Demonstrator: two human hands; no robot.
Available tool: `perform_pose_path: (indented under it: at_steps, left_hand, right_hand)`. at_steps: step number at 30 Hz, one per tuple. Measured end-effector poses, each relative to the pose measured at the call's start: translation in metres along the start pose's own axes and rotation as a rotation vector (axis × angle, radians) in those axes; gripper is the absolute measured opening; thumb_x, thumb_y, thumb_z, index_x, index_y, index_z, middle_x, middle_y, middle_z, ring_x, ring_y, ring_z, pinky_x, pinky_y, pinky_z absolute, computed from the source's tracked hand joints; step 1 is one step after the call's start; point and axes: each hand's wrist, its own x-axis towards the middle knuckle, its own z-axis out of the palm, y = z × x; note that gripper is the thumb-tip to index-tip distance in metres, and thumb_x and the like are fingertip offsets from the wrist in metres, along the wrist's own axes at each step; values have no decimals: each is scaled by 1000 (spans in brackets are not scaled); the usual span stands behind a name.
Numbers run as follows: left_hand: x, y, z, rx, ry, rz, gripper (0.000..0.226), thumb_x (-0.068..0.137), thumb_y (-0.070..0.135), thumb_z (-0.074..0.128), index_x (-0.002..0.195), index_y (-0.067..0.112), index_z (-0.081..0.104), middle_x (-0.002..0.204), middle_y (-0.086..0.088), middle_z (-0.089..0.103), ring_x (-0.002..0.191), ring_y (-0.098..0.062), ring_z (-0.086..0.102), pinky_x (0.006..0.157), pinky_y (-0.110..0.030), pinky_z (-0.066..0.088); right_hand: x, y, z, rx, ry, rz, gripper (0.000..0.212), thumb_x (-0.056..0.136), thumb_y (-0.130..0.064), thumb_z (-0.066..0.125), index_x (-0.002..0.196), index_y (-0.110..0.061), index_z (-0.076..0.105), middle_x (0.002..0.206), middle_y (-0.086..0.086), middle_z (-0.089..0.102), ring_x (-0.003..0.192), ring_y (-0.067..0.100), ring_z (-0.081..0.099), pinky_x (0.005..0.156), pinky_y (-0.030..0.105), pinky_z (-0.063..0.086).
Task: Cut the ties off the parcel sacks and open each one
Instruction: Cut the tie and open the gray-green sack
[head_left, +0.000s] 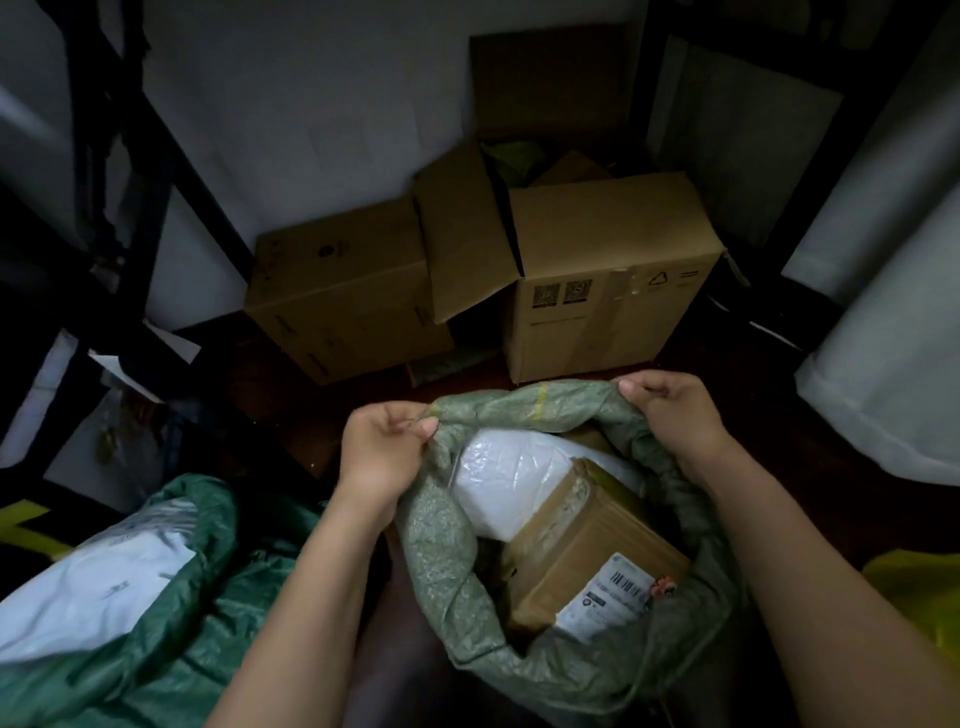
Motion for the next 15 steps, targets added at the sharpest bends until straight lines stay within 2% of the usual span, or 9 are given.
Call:
perform_pose_path:
  at_steps: [2,5,7,9,11,13,14,15]
  left_hand:
    - [1,2,8,-264,-4,-193,18,90,-6,55,95,5,68,72,-9,69,62,-18,66,57,-29,56]
    - [3,-1,17,-307,-35,-231,31,93,-10,45,88,14,64,69,-10,65,53,-15,62,47,-25,53]
    - [5,-2,19,-276,-71,-229,36,95,-8,39,83,12,67,70,-10,69,57,-15,66,51,-24,53]
    - [8,-2,20,-222,-71,-241,37,95,-5,37,87,9,70,83,-15,71,73,-21,70,63,-28,55]
    - [12,-3,21,-209,-48,-261,29,91,0,43,92,5,71,91,-17,71,85,-27,69,72,-31,54]
    - [12,-2,22,-243,-77,-264,16,86,7,57,93,1,70,87,-15,72,83,-27,69,68,-30,54]
    - [11,-2,23,-252,-111,-243,12,84,10,65,92,2,69,83,-13,72,78,-26,69,64,-27,54]
    - [9,-2,23,-219,-142,-208,13,80,10,73,92,6,69,81,-10,72,74,-24,70,60,-25,54]
  right_hand:
    - [0,1,1,93,23,104,26,95,-12,59,74,-20,73,77,1,73,76,17,69,62,24,52]
    - [3,6,-2,-86,17,52,21,96,-13,57,79,-22,66,79,-3,65,72,12,61,56,19,44]
    - [3,7,-4,-250,-42,-78,23,97,-10,52,82,-24,61,73,-2,58,63,10,52,55,20,39]
    - [0,5,-5,-363,-88,-224,29,97,-6,49,81,-27,60,77,0,58,62,10,51,55,18,39]
    - [-5,2,-4,-386,-113,-338,29,95,-7,53,80,-30,61,92,0,62,78,11,57,68,19,44]
    - [-8,-1,-1,-370,-156,-407,13,90,-17,65,86,-29,62,106,-3,63,100,9,59,88,25,47]
    - [-9,-2,0,-378,-184,-413,15,84,-24,73,92,-29,61,111,-8,63,107,7,58,91,27,47]
    - [-11,-3,1,-399,-212,-413,30,77,-31,78,100,-33,59,115,-13,61,110,5,56,91,27,46]
